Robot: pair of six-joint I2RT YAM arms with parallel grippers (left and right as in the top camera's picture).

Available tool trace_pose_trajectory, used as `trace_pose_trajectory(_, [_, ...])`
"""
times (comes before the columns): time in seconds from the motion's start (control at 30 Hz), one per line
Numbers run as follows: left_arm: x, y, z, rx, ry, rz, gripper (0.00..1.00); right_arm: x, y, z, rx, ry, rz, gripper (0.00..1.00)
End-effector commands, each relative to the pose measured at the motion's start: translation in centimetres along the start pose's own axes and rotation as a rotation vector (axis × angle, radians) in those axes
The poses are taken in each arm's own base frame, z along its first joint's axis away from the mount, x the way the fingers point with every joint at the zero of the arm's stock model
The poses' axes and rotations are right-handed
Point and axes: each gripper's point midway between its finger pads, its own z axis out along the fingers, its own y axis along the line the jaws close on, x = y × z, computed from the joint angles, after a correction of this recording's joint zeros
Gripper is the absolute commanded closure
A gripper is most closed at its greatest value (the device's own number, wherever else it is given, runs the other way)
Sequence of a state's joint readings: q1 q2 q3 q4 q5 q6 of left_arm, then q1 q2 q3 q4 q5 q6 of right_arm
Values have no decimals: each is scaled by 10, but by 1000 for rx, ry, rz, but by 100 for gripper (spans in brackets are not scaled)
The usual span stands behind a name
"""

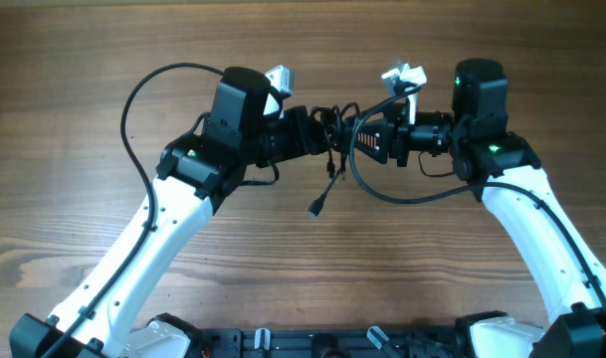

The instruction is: Untangle cables

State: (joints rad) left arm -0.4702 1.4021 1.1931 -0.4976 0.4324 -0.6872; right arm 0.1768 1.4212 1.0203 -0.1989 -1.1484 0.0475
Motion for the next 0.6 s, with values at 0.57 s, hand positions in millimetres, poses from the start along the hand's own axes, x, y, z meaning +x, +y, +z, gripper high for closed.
trace_pose_trajectory(0.57, [-3,-13,-9,46,-15,-3,96,18,9,34,35,78,76,82])
